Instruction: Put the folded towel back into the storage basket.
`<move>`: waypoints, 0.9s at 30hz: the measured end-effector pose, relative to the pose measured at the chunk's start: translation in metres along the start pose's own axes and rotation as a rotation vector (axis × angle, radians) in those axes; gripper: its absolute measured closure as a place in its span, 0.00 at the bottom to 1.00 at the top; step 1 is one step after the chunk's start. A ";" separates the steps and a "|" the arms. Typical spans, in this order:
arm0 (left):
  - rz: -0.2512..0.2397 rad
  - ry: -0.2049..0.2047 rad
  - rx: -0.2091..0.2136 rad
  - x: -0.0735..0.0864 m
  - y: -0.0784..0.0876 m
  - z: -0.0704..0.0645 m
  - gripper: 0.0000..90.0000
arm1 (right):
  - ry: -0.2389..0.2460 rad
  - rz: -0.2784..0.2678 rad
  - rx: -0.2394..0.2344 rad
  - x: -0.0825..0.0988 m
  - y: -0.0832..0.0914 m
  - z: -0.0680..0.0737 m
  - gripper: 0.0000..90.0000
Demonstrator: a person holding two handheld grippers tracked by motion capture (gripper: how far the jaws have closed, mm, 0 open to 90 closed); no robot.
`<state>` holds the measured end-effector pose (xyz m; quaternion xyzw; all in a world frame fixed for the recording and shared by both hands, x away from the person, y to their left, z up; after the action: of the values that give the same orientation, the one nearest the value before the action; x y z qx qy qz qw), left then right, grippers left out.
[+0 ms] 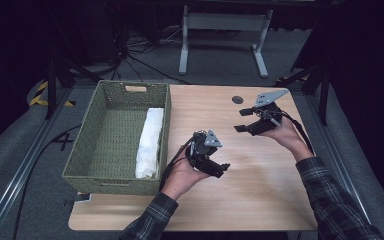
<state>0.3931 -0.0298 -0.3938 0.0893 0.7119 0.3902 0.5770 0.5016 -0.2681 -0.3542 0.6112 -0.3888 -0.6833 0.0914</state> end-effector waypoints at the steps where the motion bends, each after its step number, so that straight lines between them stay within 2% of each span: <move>1: -0.001 0.004 -0.001 0.002 -0.002 -0.001 0.15 | -0.001 0.001 0.004 0.003 0.000 0.000 0.31; 6: -0.001 0.021 -0.007 0.011 -0.009 -0.002 0.15 | -0.018 -0.003 0.004 0.017 0.000 0.003 0.30; 12: -0.009 0.019 -0.013 0.023 -0.018 0.000 0.15 | -0.040 0.008 0.007 0.036 -0.004 0.009 0.29; 14: -0.012 0.037 -0.013 0.027 -0.021 0.000 0.15 | -0.047 0.005 0.006 0.042 -0.005 0.010 0.28; 17: -0.013 0.044 -0.013 0.032 -0.025 0.002 0.15 | -0.056 0.010 0.009 0.051 -0.007 0.013 0.27; 27: 0.023 0.044 -0.006 0.044 -0.040 0.002 0.14 | -0.087 0.038 0.029 0.084 -0.010 0.020 0.19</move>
<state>0.3933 -0.0306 -0.4536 0.0869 0.7222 0.4008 0.5570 0.4673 -0.3032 -0.4257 0.5746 -0.4139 -0.7017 0.0783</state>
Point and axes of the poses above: each handheld gripper's, and its own axes: y roughly backward along the jaws, x roughly out of its underside, z roughly to its left, the point moved 1 cm from there along -y, roughly forward along the jaws, and after that the axes turned 1 degree about z, right-handed, at the moved point
